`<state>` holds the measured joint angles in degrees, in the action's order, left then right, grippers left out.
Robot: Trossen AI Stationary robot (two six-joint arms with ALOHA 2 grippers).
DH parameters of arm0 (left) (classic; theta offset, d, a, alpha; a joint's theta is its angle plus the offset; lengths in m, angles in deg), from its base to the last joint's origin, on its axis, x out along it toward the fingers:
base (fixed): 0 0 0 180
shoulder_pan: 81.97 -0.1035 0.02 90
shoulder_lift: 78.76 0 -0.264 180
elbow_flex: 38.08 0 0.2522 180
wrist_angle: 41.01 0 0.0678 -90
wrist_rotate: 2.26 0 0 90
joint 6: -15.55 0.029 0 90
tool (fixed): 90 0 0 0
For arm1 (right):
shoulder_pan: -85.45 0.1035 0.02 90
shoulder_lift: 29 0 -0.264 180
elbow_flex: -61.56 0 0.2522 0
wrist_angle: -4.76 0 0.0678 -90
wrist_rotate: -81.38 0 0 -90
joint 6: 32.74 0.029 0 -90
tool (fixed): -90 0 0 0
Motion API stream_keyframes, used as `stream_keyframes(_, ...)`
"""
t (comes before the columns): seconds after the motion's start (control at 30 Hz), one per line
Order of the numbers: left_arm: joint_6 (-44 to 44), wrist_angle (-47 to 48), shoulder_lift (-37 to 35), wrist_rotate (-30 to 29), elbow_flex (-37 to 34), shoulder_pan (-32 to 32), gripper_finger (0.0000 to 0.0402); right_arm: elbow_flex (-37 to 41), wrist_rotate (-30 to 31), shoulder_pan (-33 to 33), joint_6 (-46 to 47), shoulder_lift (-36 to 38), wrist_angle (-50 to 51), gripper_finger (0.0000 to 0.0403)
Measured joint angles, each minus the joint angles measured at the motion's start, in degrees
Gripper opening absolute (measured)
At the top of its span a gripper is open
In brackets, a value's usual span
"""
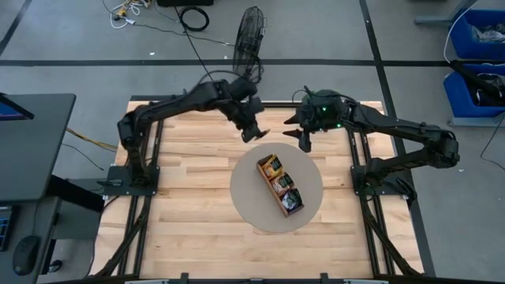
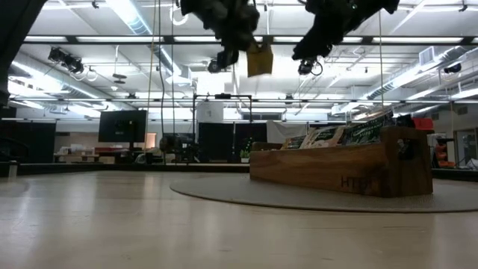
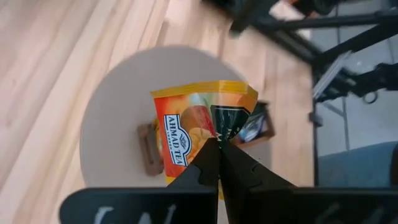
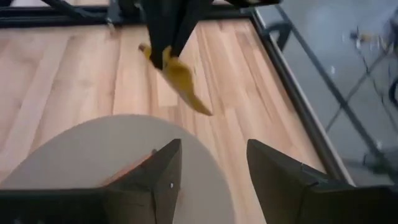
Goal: Pick & Place Tea
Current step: Put the orange tea bag into the left section of the wooden organizer
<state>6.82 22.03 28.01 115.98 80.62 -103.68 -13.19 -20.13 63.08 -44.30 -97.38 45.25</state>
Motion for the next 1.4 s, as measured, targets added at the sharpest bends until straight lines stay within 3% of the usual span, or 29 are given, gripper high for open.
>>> stream_keyframes(0.2,-1.2,-0.4,-0.5,0.6,3.3,0.0,0.0002,0.0,-3.6,0.1,-5.1,-0.6,-7.7,0.0190)
stream_keyframes(0.63,-7.4,-7.4,-0.4,5.1,3.3,2.6,0.0002,0.0,-8.5,0.1,-7.1,-3.1,-9.6,0.0184)
stream_keyframes(0.8,-7.2,-7.3,-0.9,5.6,3.3,2.5,0.0002,0.0,-9.1,0.1,-7.6,-3.1,-10.8,0.0130)
stream_keyframes(1.0,-7.6,-7.4,-0.9,5.3,3.3,1.6,0.0006,0.0,-10.4,0.0,-8.4,-3.1,-10.2,0.0014)
stream_keyframes(1.27,-7.3,-7.8,-1.3,0.8,3.2,1.3,0.0054,0.0,-11.9,-0.8,-7.3,-2.8,-8.4,0.0004)
stream_keyframes(1.4,-4.6,-7.6,-2.9,0.1,3.2,0.4,0.0089,0.0,-17.5,-3.6,-5.1,-2.0,-8.1,0.0002)
